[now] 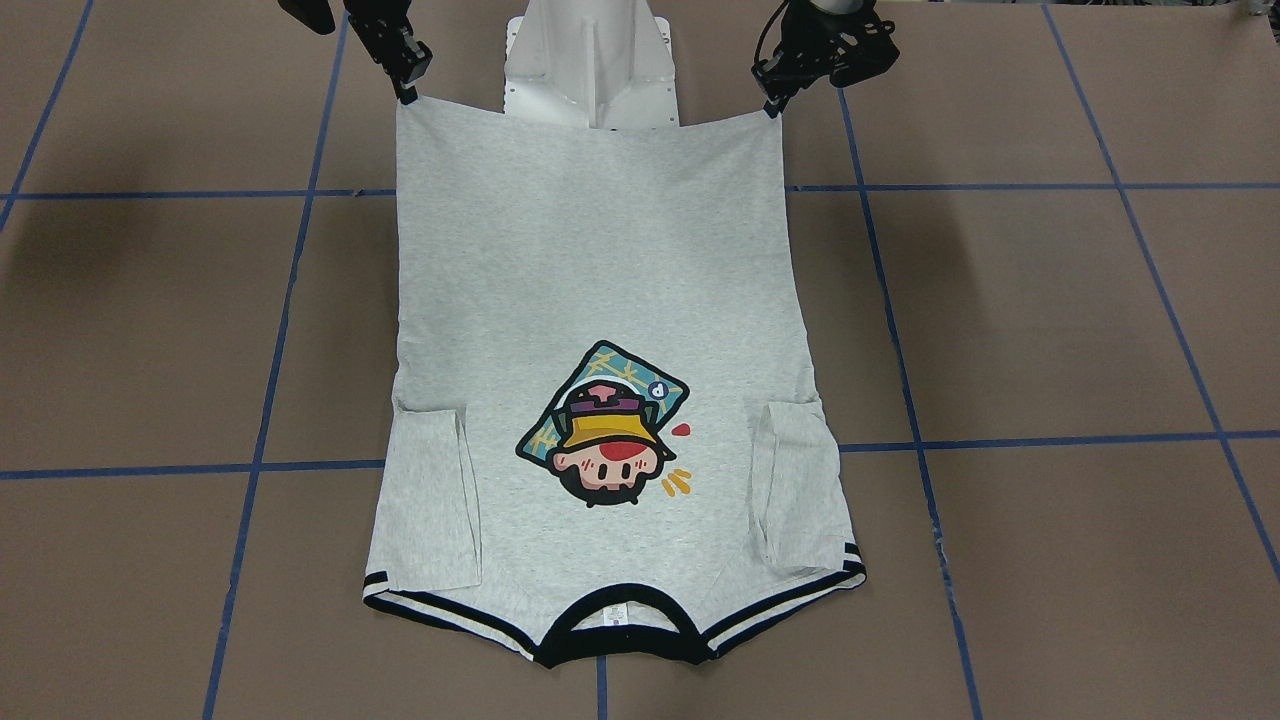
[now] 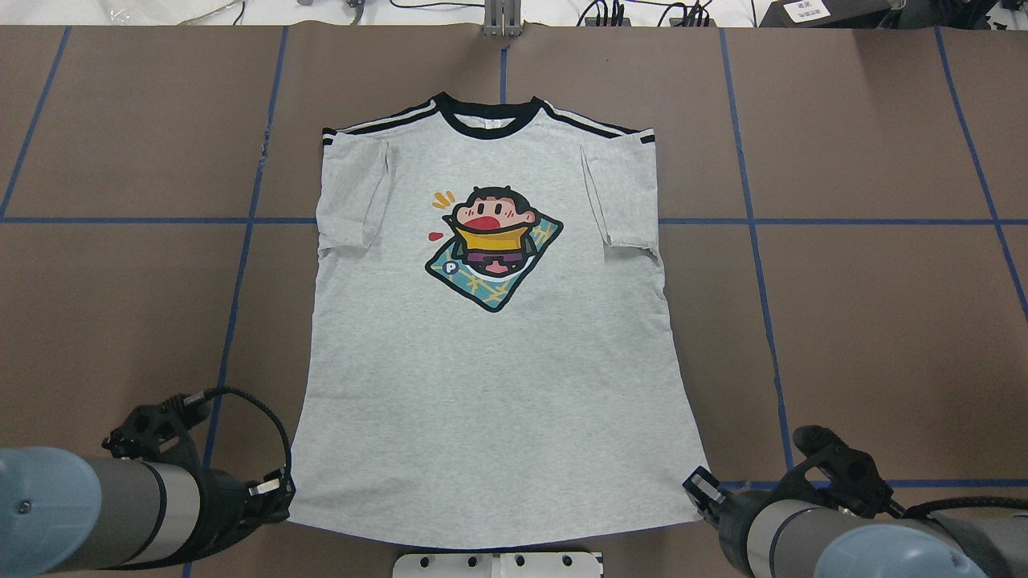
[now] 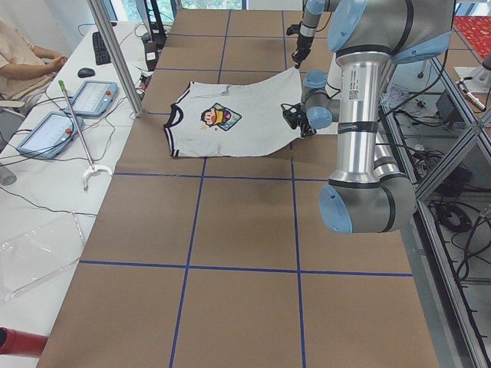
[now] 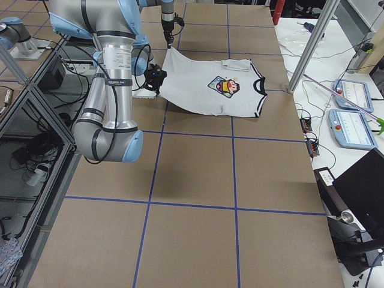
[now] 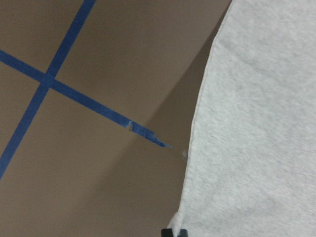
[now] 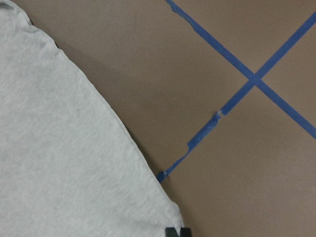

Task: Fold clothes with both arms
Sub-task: 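Lift the hem with both grippers and fold it toward the collar, then lower the hem near the collar and open both grippers, then move the right gripper back toward the folded edge nearest the robot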

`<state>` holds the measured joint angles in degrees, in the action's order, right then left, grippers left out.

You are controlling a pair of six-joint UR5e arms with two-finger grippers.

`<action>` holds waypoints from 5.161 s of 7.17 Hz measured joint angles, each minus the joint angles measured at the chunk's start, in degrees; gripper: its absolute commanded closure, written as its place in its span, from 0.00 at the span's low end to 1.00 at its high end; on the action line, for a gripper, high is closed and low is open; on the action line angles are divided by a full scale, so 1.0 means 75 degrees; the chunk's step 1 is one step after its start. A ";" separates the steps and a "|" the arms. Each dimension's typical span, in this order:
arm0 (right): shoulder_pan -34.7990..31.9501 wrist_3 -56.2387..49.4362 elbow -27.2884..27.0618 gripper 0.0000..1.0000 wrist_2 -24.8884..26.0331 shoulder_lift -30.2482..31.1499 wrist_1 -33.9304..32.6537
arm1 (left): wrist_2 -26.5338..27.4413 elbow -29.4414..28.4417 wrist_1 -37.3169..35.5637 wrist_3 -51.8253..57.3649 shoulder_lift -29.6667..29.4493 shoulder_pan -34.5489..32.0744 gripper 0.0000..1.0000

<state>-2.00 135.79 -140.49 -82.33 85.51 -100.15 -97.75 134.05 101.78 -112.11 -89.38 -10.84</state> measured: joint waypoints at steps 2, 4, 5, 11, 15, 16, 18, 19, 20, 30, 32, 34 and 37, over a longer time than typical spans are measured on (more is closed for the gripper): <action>-0.0859 -0.0530 0.0350 1.00 -0.0016 -0.0512 -0.0050 | 0.0011 -0.0045 -0.0001 0.1164 -0.0167 -0.0879 1.00; -0.1983 -0.1753 0.1452 1.00 -0.0083 -0.1555 -0.0049 | 0.0009 -0.0735 -0.0003 0.2221 -0.0834 -0.1959 1.00; -0.2538 -0.2408 0.2020 1.00 -0.0157 -0.1911 -0.0019 | 0.0010 -0.1318 0.0001 0.2570 -0.1320 -0.2432 1.00; -0.4895 -0.4674 0.5523 1.00 -0.0235 -0.3699 0.1162 | 0.0068 -0.4601 0.0808 0.4776 -0.3229 -0.4176 1.00; -0.5395 -0.5098 0.7836 1.00 -0.0237 -0.4699 0.2314 | 0.0631 -0.6199 0.1368 0.5013 -0.4213 -0.4523 1.00; -0.5458 -0.5168 0.8271 1.00 -0.0235 -0.4855 0.2675 | 0.0812 -0.6697 0.1634 0.5019 -0.4406 -0.4525 1.00; -0.5492 -0.5201 0.8851 1.00 -0.0227 -0.5116 0.3058 | 0.0966 -0.7443 0.2313 0.5022 -0.4536 -0.4522 1.00; -0.5496 -0.5209 0.9003 1.00 -0.0228 -0.5179 0.3105 | 0.1010 -0.7591 0.2476 0.5021 -0.4555 -0.4520 1.00; -0.5498 -0.5215 0.9086 1.00 -0.0230 -0.5209 0.3124 | 0.1050 -0.7659 0.2550 0.5016 -0.4570 -0.4520 1.00; -0.5623 -0.5184 0.9127 0.65 -0.0233 -0.5373 0.3287 | 0.1053 -0.8074 0.3482 0.5002 -0.4577 -0.4595 0.68; -0.5629 -0.5138 0.8768 0.54 -0.0449 -0.5314 0.3273 | 0.1024 -0.8013 0.3787 0.5000 -0.4512 -0.4621 0.67; -0.5257 -0.4870 0.7521 0.43 -0.0686 -0.4509 0.3230 | 0.1012 -0.7933 0.3836 0.4990 -0.4503 -0.4637 0.63; -0.4558 -0.3980 0.5775 0.29 -0.0734 -0.3248 0.3213 | 0.1017 -0.7913 0.3883 0.4977 -0.4504 -0.4678 0.61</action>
<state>-36.19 105.93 -97.18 -87.84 61.15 -76.06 -90.12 74.70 130.90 -74.78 -123.16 -45.92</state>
